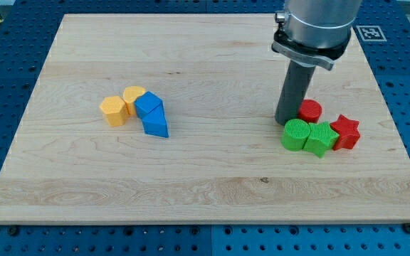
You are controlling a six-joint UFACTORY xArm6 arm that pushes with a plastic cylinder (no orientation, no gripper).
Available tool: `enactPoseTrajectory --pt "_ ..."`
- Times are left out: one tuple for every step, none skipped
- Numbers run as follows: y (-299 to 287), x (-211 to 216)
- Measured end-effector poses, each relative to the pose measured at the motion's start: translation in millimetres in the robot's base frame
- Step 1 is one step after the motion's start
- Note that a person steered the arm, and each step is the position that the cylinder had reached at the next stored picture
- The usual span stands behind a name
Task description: Slide the red star along with the red circle slightly up
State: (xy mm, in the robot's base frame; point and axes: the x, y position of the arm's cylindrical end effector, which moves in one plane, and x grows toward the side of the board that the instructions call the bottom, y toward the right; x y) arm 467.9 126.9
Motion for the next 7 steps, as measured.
enactPoseTrajectory --pt "-4.6 -17.3" --pt "5.5 -64.1" --pt "78.1 -68.5" --pt "149.1 -7.3" --pt "170.3 70.1" --pt "154.8 91.1" --pt "135.6 78.9"
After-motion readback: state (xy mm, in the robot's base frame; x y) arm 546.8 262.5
